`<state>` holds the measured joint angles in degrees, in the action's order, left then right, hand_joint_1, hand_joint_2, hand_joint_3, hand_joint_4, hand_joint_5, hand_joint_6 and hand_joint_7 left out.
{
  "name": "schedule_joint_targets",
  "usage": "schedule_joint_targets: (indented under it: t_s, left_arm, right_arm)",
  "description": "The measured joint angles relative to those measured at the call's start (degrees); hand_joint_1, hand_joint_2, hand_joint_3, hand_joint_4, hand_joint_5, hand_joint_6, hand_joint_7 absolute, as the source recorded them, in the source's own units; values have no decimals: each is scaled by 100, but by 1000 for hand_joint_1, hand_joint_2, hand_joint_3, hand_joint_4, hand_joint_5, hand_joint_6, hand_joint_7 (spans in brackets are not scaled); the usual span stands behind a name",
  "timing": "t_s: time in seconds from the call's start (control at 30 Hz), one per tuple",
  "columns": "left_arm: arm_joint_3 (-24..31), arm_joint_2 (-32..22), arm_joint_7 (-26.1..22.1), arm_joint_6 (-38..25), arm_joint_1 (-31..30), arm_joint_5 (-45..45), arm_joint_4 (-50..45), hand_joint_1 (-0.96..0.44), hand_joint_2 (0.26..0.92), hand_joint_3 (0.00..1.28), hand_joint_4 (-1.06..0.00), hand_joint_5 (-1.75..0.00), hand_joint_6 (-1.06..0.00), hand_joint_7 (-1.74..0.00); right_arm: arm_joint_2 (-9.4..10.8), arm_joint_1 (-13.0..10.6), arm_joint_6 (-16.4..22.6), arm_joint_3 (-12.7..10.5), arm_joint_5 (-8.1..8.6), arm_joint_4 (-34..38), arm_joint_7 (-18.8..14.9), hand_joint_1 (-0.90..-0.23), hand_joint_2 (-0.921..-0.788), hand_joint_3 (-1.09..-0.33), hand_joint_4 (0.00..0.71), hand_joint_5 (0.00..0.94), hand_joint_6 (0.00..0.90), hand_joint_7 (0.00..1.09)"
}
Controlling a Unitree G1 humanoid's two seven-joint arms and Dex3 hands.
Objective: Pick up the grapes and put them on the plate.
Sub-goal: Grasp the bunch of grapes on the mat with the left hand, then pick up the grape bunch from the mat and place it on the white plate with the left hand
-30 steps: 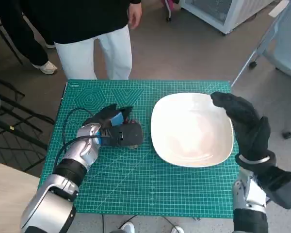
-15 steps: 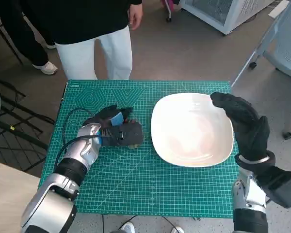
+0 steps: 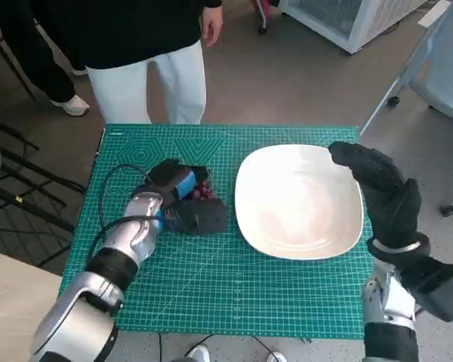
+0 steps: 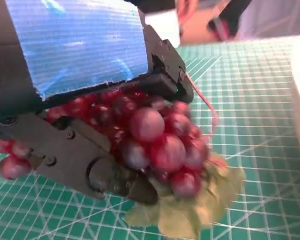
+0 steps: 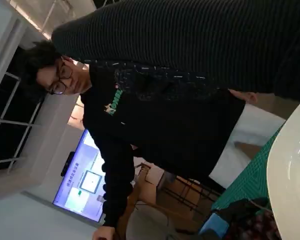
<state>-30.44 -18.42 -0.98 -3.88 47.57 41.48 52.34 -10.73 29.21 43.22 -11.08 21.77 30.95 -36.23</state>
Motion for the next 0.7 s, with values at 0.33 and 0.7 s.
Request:
schedule_joint_targets:
  t_s: [0.33, 0.7]
  left_arm:
    - [28, -89, -65, 98, -123, -108, -145, 2, 920, 111, -617, -1222, -594, -1225]
    - [28, -110, -67, 63, -119, -112, -143, 2, 920, 108, -652, -1196, -566, -1241]
  right_arm:
    - [0, 30, -2, 1, 2, 5, 0, -566, -921, -675, 188, 0, 3, 362]
    - [0, 108, -2, 0, 3, 45, 0, -567, -921, -675, 188, 0, 0, 366]
